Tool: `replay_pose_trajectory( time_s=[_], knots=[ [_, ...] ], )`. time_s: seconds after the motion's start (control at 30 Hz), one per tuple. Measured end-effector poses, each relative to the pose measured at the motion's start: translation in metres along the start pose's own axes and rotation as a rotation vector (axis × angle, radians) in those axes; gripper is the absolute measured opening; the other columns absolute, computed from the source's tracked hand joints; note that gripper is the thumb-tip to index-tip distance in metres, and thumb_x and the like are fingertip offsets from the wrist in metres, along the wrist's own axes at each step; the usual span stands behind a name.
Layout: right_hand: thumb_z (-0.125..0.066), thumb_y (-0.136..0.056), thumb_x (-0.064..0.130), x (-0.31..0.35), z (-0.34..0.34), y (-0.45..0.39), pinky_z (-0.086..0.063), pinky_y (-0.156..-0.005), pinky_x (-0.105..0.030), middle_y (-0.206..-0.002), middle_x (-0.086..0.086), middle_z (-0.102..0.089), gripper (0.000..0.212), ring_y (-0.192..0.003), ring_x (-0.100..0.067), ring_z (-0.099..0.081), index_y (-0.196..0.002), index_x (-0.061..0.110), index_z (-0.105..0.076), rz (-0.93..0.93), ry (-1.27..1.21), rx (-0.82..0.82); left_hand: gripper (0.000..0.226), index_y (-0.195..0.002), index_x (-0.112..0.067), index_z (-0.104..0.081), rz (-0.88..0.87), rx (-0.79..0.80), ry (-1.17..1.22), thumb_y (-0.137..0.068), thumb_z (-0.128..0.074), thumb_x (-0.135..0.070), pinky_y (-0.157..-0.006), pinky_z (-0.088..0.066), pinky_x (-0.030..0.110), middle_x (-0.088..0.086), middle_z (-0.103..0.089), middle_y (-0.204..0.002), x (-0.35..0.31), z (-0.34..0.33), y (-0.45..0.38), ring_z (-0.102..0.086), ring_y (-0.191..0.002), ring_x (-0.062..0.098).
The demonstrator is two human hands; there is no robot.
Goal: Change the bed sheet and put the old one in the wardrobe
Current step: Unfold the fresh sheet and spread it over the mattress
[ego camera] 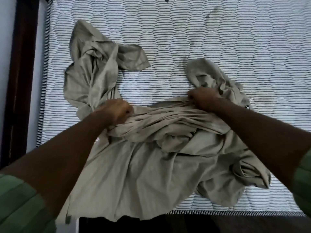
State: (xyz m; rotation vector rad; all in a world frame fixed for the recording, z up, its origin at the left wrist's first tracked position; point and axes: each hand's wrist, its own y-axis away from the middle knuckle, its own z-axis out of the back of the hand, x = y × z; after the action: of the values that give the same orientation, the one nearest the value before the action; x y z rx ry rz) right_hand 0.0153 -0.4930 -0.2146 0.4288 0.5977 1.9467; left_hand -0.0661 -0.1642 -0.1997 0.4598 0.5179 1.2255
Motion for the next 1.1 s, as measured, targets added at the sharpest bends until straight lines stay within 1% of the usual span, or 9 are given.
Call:
replay_pose_trajectory(
  time_s=[0.17, 0.3, 0.47, 0.6, 0.73, 0.83, 0.9, 1.03, 1.1],
  knots=[
    [-0.064, -0.087, 0.027, -0.08, 0.006, 0.02, -0.051, -0.091, -0.04, -0.094, -0.012, -0.068, 0.029, -0.107, -0.036, -0.068, -0.109, 0.008, -0.069, -0.352, 0.047, -0.045, 0.032, -0.122, -0.034, -0.072, 0.211, 0.079, -0.042, -0.091, -0.065, -0.038, -0.095, -0.049, 0.035, 0.009, -0.068, -0.129, 0.055, 0.008, 0.023, -0.064, -0.118, 0.03],
    [-0.067, -0.091, 0.026, -0.107, 0.007, 0.028, -0.052, -0.091, -0.046, -0.119, -0.02, -0.068, 0.033, -0.117, -0.041, -0.064, -0.116, 0.005, -0.067, -0.521, 0.042, -0.081, 0.034, -0.125, -0.05, -0.067, 0.277, 0.094, -0.118, -0.093, -0.054, -0.047, -0.091, -0.054, 0.038, 0.004, -0.071, -0.121, 0.073, 0.02, 0.025, -0.067, -0.112, 0.029],
    [-0.079, -0.085, 0.016, -0.029, 0.014, 0.009, -0.041, -0.102, -0.042, -0.137, -0.016, -0.061, 0.051, -0.127, -0.04, -0.055, -0.133, 0.011, -0.061, 0.083, -0.247, -0.147, 0.029, -0.104, -0.026, -0.077, 0.107, -0.134, -0.111, -0.077, -0.072, -0.033, -0.083, -0.056, 0.041, 0.01, -0.069, -0.107, 0.021, 0.027, -0.017, -0.066, -0.104, 0.036],
    [-0.061, -0.09, 0.059, 0.021, 0.022, 0.004, -0.033, -0.105, -0.034, -0.14, -0.023, -0.057, 0.081, -0.131, -0.032, -0.053, -0.141, -0.004, -0.054, 0.193, -0.44, 0.108, 0.026, -0.087, -0.017, -0.067, 0.12, -0.076, 0.537, -0.095, -0.057, -0.04, -0.083, -0.048, 0.039, 0.011, -0.069, -0.096, -0.006, 0.02, -0.045, -0.064, -0.095, 0.028],
    [-0.043, -0.111, 0.022, 0.02, 0.01, 0.003, -0.036, -0.109, -0.036, -0.145, -0.026, -0.054, 0.041, -0.135, -0.037, -0.051, -0.14, -0.006, -0.053, 0.14, -0.375, 0.229, 0.045, -0.084, -0.014, -0.069, 0.392, 0.188, 0.863, -0.087, -0.058, -0.058, -0.074, -0.055, 0.035, 0.009, -0.07, -0.088, -0.011, 0.009, -0.05, -0.067, -0.082, 0.027],
    [-0.037, -0.107, 0.055, 0.01, 0.001, 0.019, -0.052, -0.089, -0.027, -0.122, 0.002, -0.067, 0.05, -0.101, -0.014, -0.068, -0.139, 0.021, -0.057, 0.096, -0.644, 0.317, 0.085, -0.14, -0.023, -0.061, 0.249, 0.563, 0.528, -0.068, -0.047, -0.066, -0.109, -0.046, 0.048, 0.007, -0.055, -0.147, -0.017, 0.014, -0.041, -0.055, -0.131, 0.032],
    [-0.032, -0.104, 0.064, -0.006, -0.009, 0.024, -0.053, -0.077, -0.018, -0.112, 0.011, -0.07, 0.062, -0.087, -0.003, -0.07, -0.143, 0.023, -0.056, 0.046, -0.751, 0.377, 0.078, -0.15, -0.02, -0.05, 0.188, 0.65, 0.271, -0.084, -0.048, -0.061, -0.111, -0.042, 0.039, 0.006, -0.046, -0.156, -0.018, 0.014, -0.036, -0.051, -0.136, 0.028],
    [-0.035, -0.09, 0.085, -0.018, -0.015, 0.032, -0.04, -0.11, -0.022, -0.151, 0.007, -0.05, 0.089, -0.14, -0.018, -0.05, -0.152, 0.023, -0.048, -0.013, -0.914, 0.506, 0.03, -0.129, -0.006, -0.066, -0.009, 0.486, -0.025, -0.102, -0.056, -0.013, -0.089, -0.046, 0.028, 0.014, -0.064, -0.133, 0.001, 0.008, -0.029, -0.063, -0.117, 0.029],
    [-0.032, -0.105, 0.058, -0.023, -0.015, 0.035, -0.04, -0.096, -0.007, -0.149, 0.005, -0.046, 0.066, -0.138, -0.015, -0.045, -0.156, 0.017, -0.036, -0.065, -0.882, 0.499, 0.029, -0.126, -0.002, -0.067, 0.033, 0.454, -0.098, -0.102, -0.056, -0.014, -0.088, -0.044, 0.026, 0.017, -0.064, -0.131, 0.026, 0.0, -0.023, -0.062, -0.118, 0.03]
  ],
)
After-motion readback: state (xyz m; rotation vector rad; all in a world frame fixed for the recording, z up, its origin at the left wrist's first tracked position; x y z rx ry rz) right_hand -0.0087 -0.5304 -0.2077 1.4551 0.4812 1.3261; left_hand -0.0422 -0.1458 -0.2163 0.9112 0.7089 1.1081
